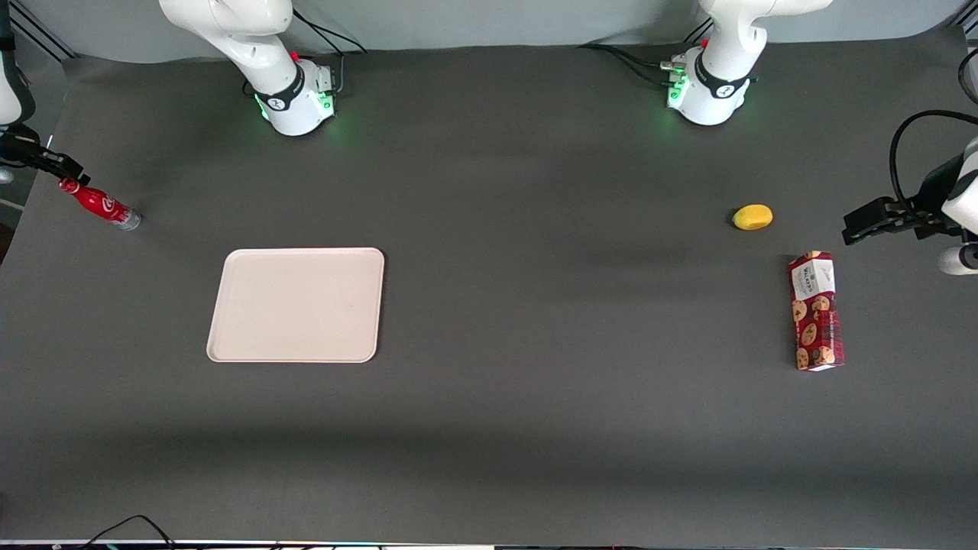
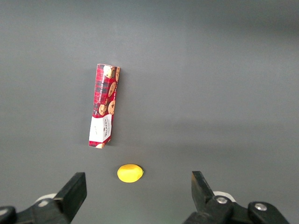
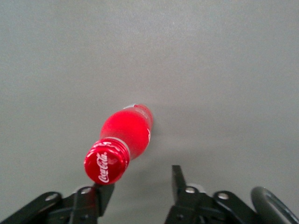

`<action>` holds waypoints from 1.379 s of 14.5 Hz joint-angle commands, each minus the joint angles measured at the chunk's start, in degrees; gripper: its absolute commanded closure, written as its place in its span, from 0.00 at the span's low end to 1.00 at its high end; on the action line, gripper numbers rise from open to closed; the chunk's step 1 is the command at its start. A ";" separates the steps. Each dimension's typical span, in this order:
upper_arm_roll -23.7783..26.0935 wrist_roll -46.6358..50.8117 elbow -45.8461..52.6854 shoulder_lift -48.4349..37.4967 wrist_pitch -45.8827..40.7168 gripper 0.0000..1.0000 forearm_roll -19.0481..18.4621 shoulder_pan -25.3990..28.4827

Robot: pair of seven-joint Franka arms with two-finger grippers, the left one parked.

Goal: Place coke bottle on tray

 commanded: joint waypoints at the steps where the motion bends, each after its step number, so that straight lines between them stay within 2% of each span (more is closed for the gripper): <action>1: 1.23 -0.75 0.91 -5.70 -4.27 0.00 0.55 0.11; 4: 2.81 2.74 7.13 -8.61 -14.26 0.00 0.37 0.02; 7: 5.71 7.59 17.84 -11.94 -27.78 0.00 -4.36 0.02; 9: 6.86 8.21 23.57 -15.20 -34.75 0.00 -4.90 0.02; 11: 9.48 10.39 27.71 -18.71 -40.55 0.00 -10.32 0.02; 14: 17.56 19.18 30.62 -27.23 -49.61 0.00 -17.27 -0.07; 16: 19.95 21.48 30.54 -28.92 -51.04 0.00 -18.70 -0.07; 20: 19.26 21.31 29.75 -27.87 -49.47 0.00 -18.70 -0.07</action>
